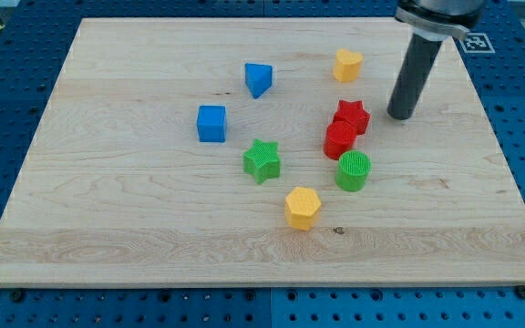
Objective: Move the green circle parallel to the right of the green star
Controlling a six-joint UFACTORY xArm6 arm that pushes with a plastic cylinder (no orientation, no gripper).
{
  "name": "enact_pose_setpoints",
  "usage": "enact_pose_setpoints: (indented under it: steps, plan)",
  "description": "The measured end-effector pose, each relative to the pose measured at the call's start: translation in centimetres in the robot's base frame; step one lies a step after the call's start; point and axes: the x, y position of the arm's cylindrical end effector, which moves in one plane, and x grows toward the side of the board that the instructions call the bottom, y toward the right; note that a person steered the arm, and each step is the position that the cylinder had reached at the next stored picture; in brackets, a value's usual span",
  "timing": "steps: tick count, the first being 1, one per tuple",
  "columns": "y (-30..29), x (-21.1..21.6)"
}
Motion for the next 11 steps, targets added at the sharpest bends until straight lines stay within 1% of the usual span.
enact_pose_setpoints:
  steps: [1,2,4,7,8,9,10,11]
  plan:
    - [1.7,0.7]
    - [1.8,1.8]
    - [0.3,3.6]
    - [-1.9,12.5]
    - [-2.1,12.3]
    - [-3.8,11.2]
    - [-7.0,11.2]
    - [-10.2,12.3]
